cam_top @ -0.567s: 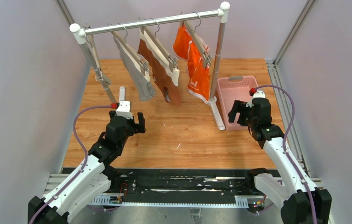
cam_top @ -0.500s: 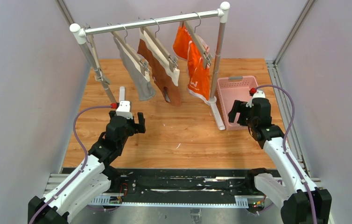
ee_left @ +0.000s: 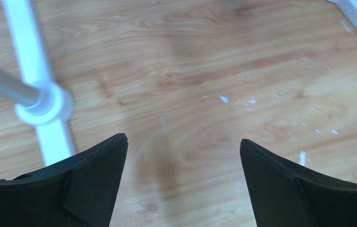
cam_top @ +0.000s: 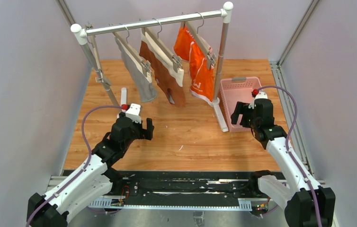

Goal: Remove the underwear clipped to the hanger

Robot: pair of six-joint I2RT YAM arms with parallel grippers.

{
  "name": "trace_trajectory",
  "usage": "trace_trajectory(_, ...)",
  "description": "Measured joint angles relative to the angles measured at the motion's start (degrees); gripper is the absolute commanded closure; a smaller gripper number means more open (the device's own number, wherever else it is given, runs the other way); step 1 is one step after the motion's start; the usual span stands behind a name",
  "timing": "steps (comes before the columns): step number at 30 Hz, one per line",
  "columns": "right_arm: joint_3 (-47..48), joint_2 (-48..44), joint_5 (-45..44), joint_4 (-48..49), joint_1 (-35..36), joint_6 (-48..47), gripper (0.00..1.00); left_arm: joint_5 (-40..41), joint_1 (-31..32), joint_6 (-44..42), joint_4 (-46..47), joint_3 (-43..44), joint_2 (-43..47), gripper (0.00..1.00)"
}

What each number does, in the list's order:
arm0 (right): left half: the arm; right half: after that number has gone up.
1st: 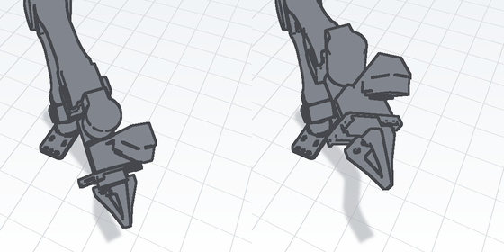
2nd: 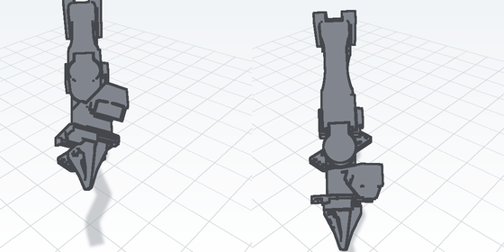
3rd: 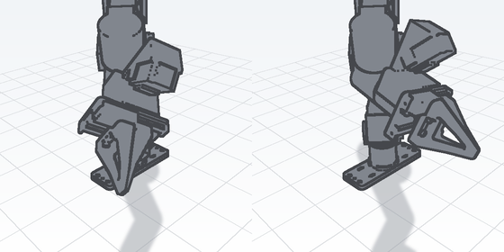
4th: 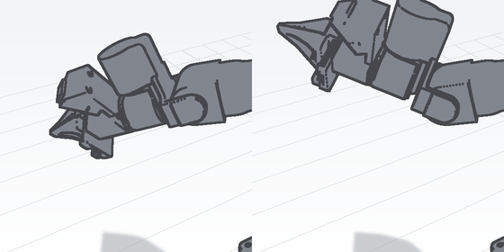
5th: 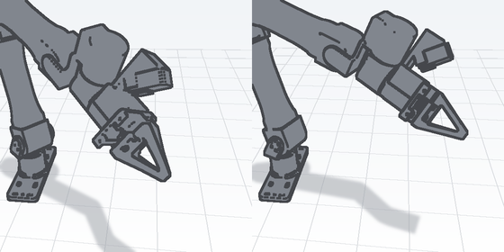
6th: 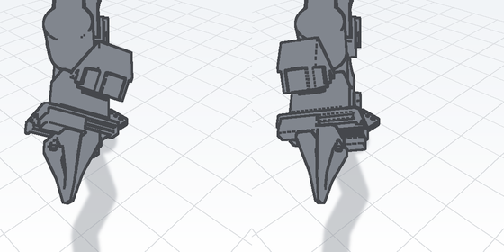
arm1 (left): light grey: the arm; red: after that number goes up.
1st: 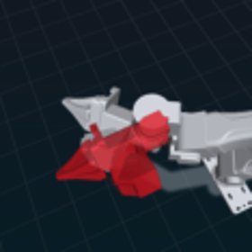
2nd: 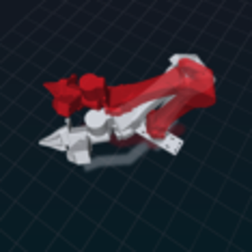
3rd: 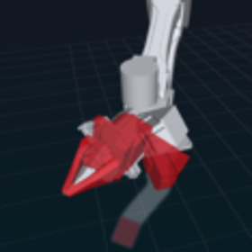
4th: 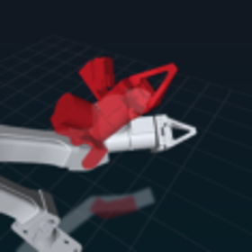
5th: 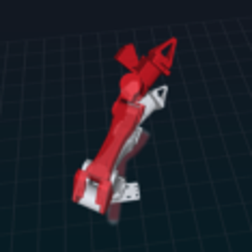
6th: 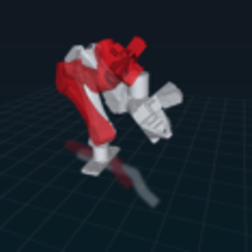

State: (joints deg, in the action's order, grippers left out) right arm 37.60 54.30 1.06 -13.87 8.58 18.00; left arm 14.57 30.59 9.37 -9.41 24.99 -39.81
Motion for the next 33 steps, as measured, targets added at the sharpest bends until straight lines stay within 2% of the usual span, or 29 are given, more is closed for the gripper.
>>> trace_trajectory(2, 0.0, -0.1, 0.2, 0.2, 0.0, 0.0, 0.16, -1.6, 1.9, -0.4, -1.6, 1.3, -0.3, 0.02)
trace_trajectory(7, 0.0, -0.3, 0.5, 0.6, 0.0, 0.0, 0.16, -2.8, 11.8, -1.8, -5.0, 7.0, 0.8, 0.02)
trace_trajectory(18, 0.0, -0.5, 0.5, 0.6, 0.0, -0.1, 0.16, -4.0, 26.3, -4.3, -14.8, 31.6, -5.5, 0.02)
trace_trajectory(26, 0.0, -0.5, 0.4, 0.5, 0.0, -0.7, 0.16, -6.7, 28.2, -5.5, -17.4, 45.8, -10.1, 0.02)
trace_trajectory(33, 0.0, -0.6, 0.5, 0.5, 0.0, -1.5, 0.18, -0.6, 28.2, -12.8, -14.6, 57.7, -13.4, 0.02)
